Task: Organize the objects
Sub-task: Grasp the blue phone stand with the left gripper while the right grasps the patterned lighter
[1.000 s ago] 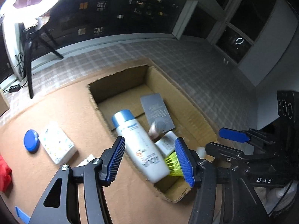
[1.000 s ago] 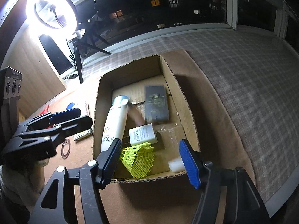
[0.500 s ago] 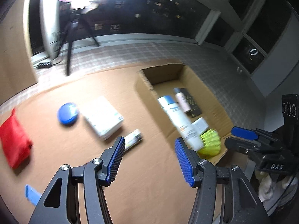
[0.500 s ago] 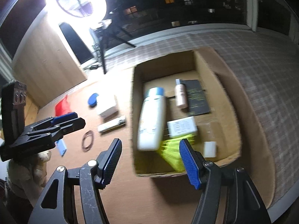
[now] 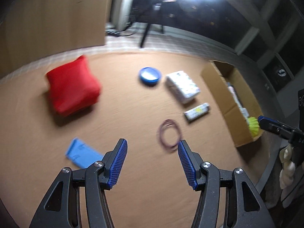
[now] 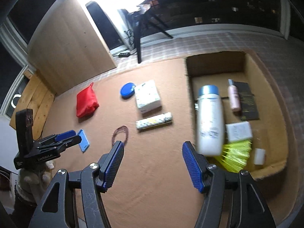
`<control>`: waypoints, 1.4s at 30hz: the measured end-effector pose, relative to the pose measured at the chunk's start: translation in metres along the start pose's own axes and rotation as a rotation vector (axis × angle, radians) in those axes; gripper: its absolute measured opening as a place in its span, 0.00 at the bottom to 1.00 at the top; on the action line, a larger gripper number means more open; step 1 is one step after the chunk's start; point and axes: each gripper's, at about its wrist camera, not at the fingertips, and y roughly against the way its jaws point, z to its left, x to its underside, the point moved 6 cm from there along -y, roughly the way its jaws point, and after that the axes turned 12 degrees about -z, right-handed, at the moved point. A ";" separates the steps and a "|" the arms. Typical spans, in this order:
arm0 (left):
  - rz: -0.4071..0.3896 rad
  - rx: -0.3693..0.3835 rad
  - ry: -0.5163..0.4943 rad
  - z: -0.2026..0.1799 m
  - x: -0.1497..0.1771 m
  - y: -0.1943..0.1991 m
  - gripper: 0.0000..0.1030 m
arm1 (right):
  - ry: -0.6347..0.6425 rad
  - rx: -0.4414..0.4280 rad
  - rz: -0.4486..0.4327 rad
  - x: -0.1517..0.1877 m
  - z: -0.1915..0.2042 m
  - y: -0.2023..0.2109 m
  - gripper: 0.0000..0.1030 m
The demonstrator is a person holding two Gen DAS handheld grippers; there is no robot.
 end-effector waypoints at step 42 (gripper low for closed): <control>0.116 -0.109 -0.013 0.101 -0.011 -0.068 0.34 | 0.065 0.085 0.235 -0.014 0.019 -0.158 0.51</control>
